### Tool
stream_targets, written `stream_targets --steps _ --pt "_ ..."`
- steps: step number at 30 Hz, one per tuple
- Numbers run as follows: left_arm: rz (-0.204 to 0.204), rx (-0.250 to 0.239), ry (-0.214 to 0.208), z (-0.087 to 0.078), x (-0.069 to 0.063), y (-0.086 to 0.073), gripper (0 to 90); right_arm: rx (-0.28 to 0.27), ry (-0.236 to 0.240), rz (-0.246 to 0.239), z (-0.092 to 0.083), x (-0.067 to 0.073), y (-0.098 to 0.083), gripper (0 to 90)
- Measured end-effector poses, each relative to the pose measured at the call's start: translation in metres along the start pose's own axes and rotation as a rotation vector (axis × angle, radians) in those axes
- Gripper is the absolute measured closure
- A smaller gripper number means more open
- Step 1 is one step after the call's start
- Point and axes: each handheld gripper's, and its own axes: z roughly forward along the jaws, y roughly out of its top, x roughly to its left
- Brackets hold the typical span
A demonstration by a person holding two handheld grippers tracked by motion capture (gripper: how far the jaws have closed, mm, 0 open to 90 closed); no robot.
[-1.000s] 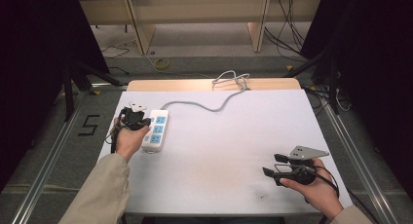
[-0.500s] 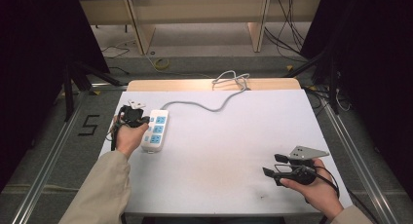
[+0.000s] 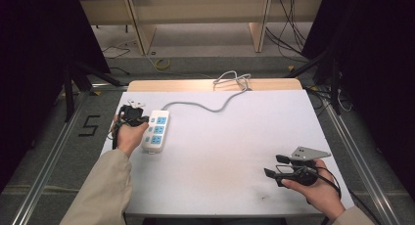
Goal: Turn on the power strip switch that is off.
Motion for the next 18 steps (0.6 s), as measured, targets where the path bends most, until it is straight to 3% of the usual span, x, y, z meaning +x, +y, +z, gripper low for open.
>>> stream_targets --steps 18 --pt "0.017 0.009 0.014 0.012 0.000 0.005 89.9 0.001 -0.001 0.001 0.000 0.000 0.000 30.1"
